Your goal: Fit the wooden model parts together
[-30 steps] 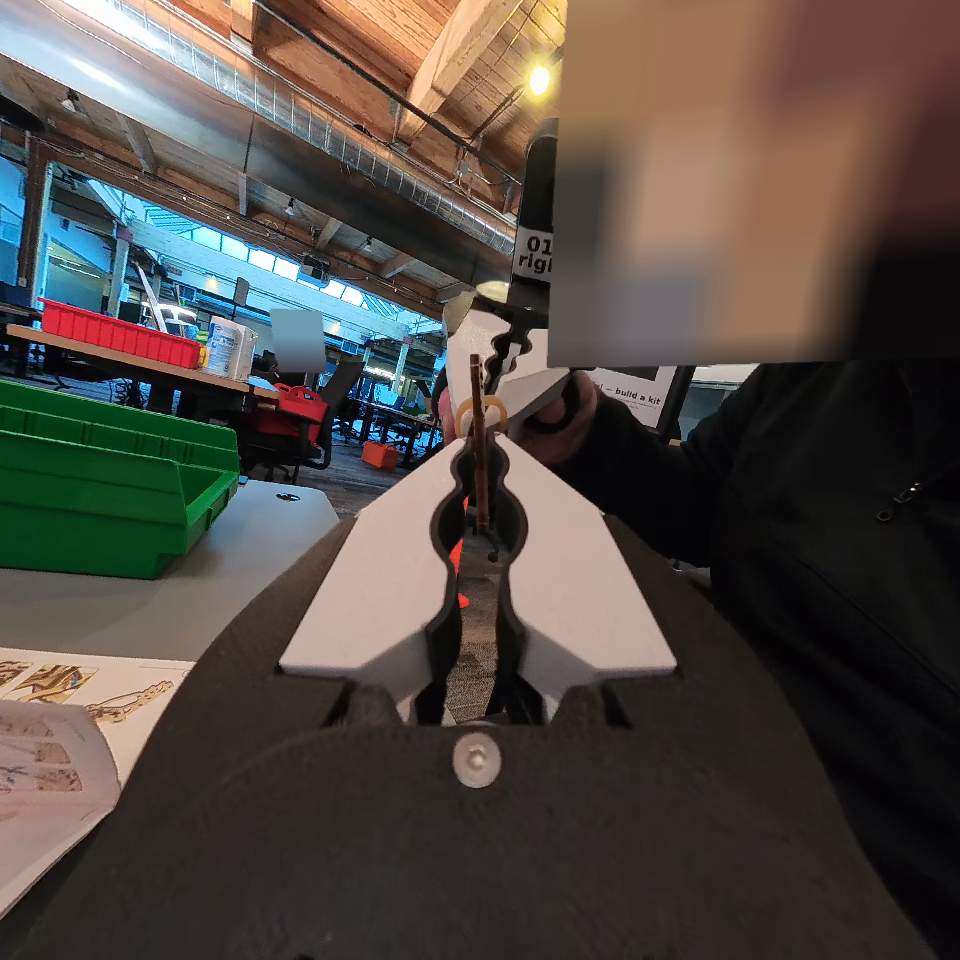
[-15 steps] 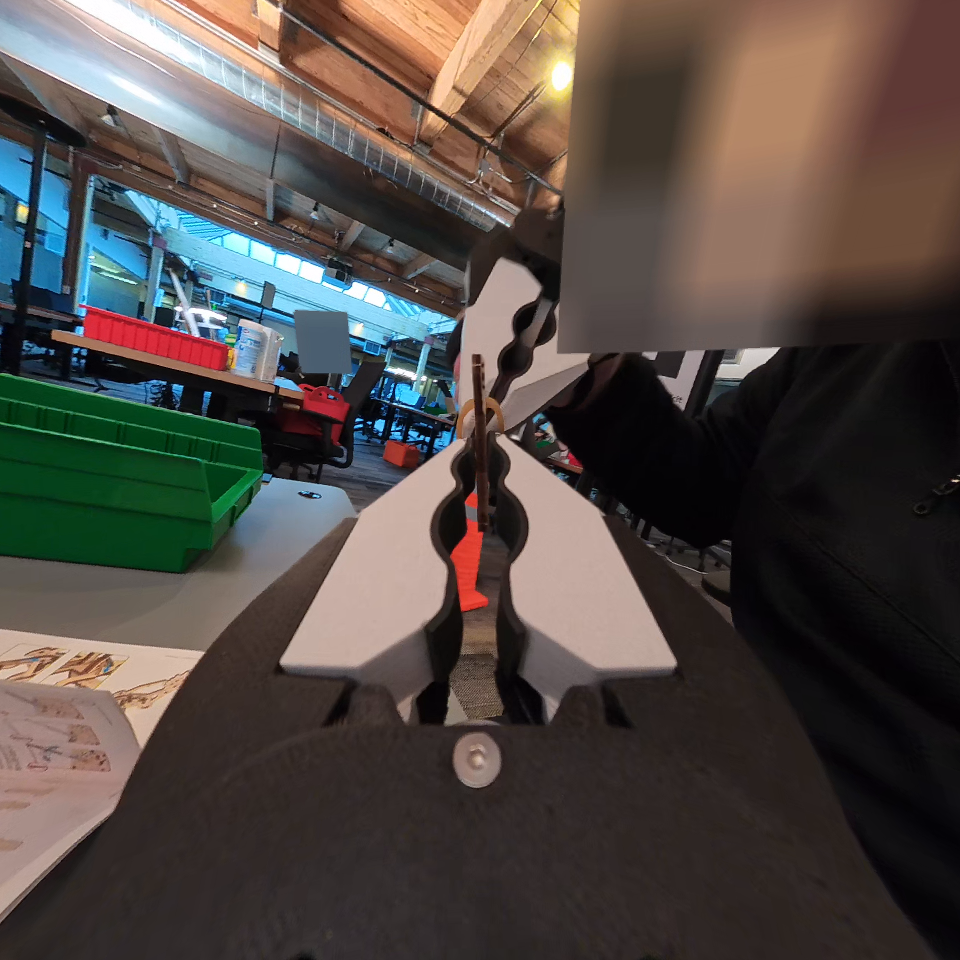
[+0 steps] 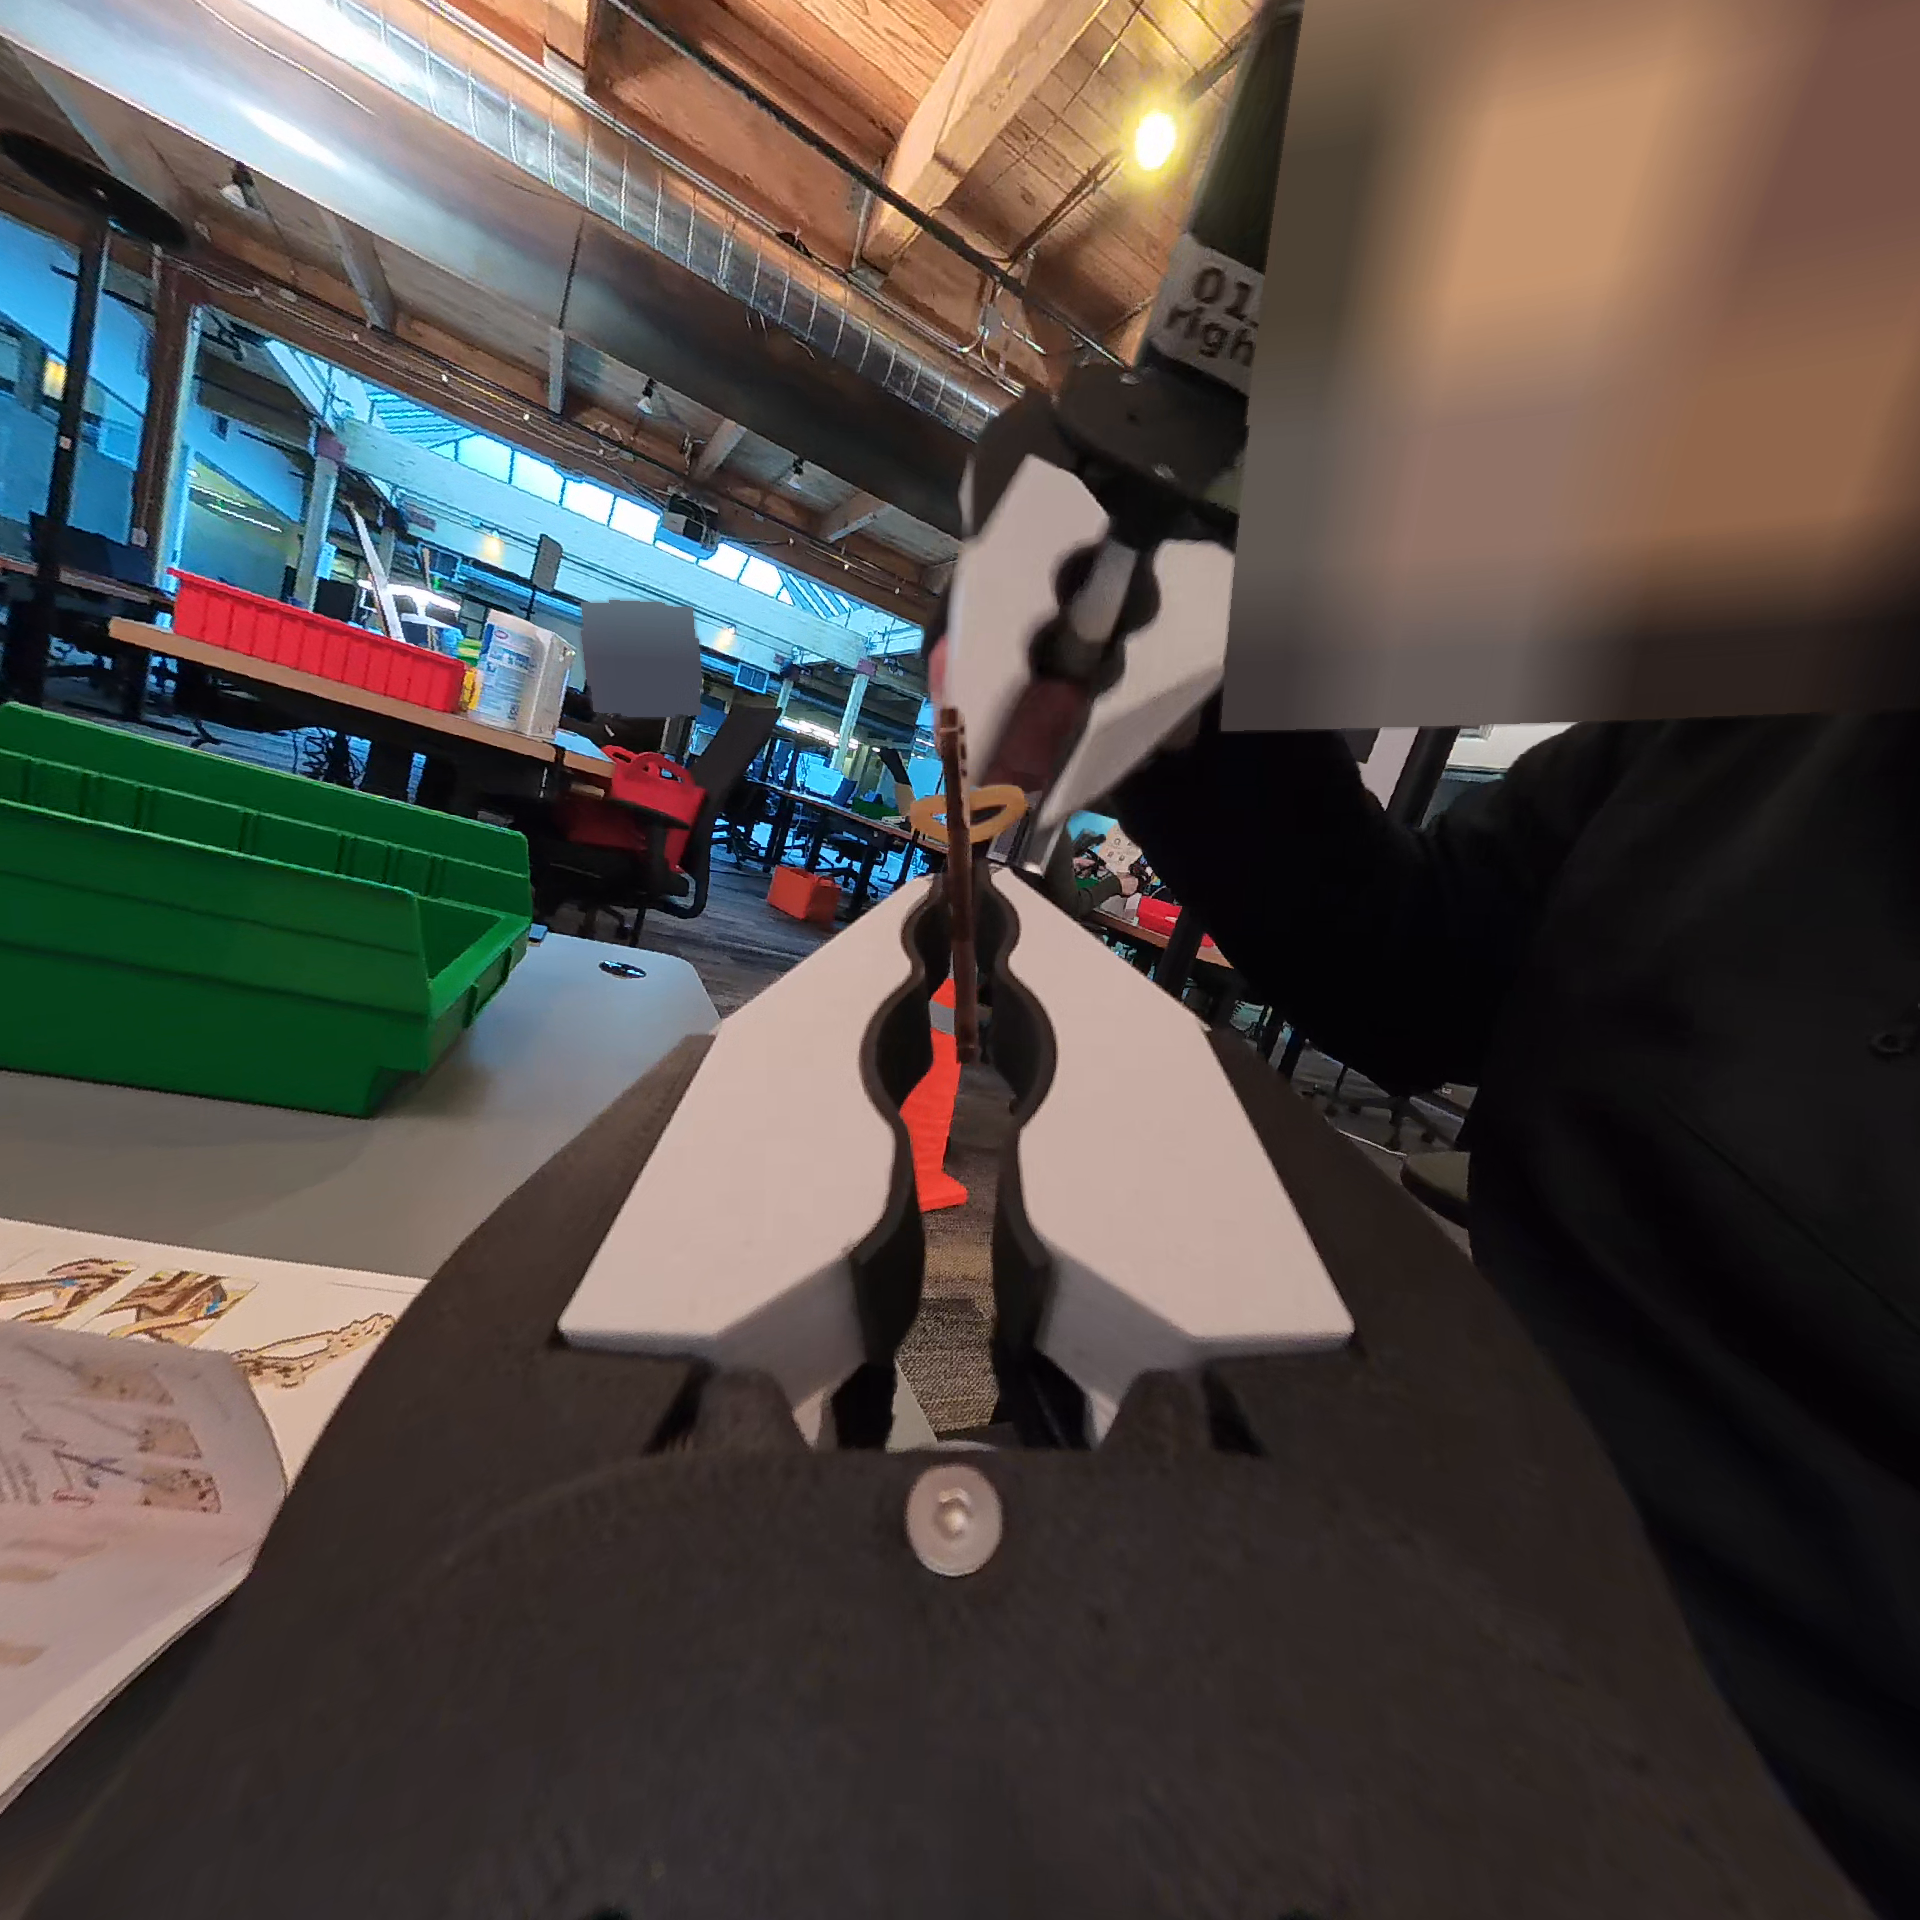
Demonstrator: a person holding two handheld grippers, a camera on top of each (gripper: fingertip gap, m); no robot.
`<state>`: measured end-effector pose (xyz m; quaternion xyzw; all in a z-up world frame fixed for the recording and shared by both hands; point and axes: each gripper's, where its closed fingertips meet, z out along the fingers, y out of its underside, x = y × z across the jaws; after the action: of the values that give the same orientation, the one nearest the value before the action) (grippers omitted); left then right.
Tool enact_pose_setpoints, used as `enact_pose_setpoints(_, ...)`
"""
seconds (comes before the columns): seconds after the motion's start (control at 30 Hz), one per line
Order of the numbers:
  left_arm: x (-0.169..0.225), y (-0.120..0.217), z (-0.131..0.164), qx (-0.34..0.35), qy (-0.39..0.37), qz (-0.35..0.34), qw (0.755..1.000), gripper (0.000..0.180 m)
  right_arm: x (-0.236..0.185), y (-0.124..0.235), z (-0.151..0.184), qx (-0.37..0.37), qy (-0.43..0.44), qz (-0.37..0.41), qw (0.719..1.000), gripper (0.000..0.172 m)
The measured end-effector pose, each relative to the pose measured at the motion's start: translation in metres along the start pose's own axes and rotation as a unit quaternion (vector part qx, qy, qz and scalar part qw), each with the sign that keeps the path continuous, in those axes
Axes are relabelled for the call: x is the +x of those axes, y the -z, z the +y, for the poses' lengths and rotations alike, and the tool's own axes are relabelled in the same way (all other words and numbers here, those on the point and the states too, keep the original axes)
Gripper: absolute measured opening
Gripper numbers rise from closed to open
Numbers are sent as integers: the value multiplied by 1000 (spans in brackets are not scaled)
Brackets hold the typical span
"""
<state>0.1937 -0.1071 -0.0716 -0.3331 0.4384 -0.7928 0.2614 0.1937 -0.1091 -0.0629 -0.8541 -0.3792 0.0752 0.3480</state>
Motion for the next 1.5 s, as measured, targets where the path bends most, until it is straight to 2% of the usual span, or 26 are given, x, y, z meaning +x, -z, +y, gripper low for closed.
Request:
enact_pose_setpoints(0.03,0,0,0,0,0,0,1000,2,4,3,-5,26,-19,3,999,12)
enact_pose_setpoints(0.13,1,0,1,-3,-4,2,1000,1,16,4,-15,108,-71,2,992,8)
enact_pose_setpoints(0.47,3,0,-1,1,-3,8,1000,1,8,-10,-15,175,-122,-50,976,7)
enact_pose_setpoints(0.87,4,-1,2,-8,-15,4,1000,1,0,-16,-10,162,-102,-36,981,2)
enact_pose_setpoints(1.1,5,-1,1,-3,-9,10,1000,2,7,-3,-16,187,-100,-25,977,3)
enact_pose_setpoints(1.5,6,-2,2,-8,-12,12,1000,1,1,-13,-17,208,-123,-47,969,1)
